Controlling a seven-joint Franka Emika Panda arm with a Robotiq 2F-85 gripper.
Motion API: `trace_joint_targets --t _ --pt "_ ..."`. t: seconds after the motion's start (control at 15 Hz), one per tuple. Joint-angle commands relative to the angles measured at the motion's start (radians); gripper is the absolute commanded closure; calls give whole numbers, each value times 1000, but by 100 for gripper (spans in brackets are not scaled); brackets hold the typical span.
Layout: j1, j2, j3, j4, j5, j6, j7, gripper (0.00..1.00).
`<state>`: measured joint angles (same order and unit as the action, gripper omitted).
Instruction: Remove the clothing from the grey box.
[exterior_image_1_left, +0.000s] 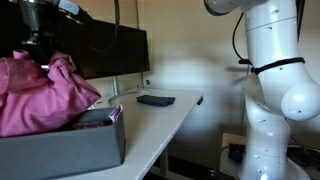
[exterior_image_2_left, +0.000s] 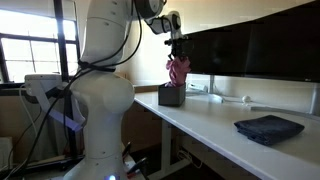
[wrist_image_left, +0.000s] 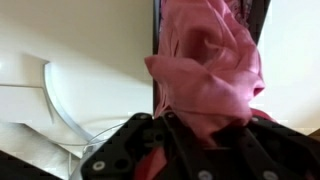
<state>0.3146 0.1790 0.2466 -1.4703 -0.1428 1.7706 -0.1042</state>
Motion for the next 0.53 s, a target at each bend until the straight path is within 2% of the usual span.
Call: trace_joint_targets --t 0.0,0.27,0.47 --pt "-20 -44 -23 39 -27 -20 49 96" --pt "-42 -95 -69 47 -25 1 88 96" --pt "-56 -161 -106 1 -19 19 127 96"
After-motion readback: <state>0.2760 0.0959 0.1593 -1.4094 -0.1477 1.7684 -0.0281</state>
